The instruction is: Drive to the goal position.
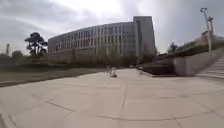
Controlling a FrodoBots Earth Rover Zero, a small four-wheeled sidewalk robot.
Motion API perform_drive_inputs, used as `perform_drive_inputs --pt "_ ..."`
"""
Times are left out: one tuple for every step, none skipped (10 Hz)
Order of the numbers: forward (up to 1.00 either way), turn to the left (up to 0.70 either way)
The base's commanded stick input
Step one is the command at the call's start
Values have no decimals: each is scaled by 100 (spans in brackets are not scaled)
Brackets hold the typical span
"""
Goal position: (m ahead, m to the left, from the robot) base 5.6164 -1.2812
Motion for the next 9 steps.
perform_drive_inputs --pt "70 0" --pt "70 0" --pt "70 0" --pt "70 0" --pt "70 0" --pt "70 0" --pt "70 0" --pt "70 0" --pt "70 0"
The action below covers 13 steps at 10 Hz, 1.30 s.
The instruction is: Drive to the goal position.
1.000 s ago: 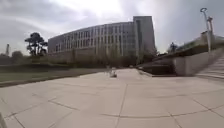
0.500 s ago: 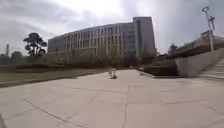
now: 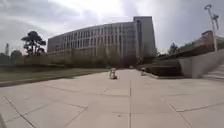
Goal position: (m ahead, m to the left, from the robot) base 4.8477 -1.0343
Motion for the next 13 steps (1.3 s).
perform_drive_inputs --pt "70 0" --pt "70 0" --pt "70 0" --pt "70 0" --pt "70 0" --pt "70 -23" --pt "70 -35" --pt "70 -35" --pt "70 -35" --pt "70 -35" --pt "70 -26" --pt "70 -11" --pt "70 0"
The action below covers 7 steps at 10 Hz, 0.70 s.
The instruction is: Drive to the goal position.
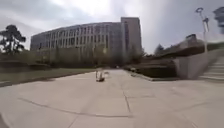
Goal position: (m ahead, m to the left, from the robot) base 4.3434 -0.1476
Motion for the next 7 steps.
perform_drive_inputs --pt "70 0" --pt "70 0" --pt "70 0" --pt "70 -1" --pt "70 -21" --pt "70 -35" --pt "70 -35"
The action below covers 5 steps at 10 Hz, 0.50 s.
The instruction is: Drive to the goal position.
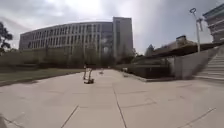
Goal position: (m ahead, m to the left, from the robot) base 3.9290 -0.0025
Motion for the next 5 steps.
perform_drive_inputs --pt "70 -35" --pt "70 -2" --pt "70 0" --pt "70 0" --pt "70 0"
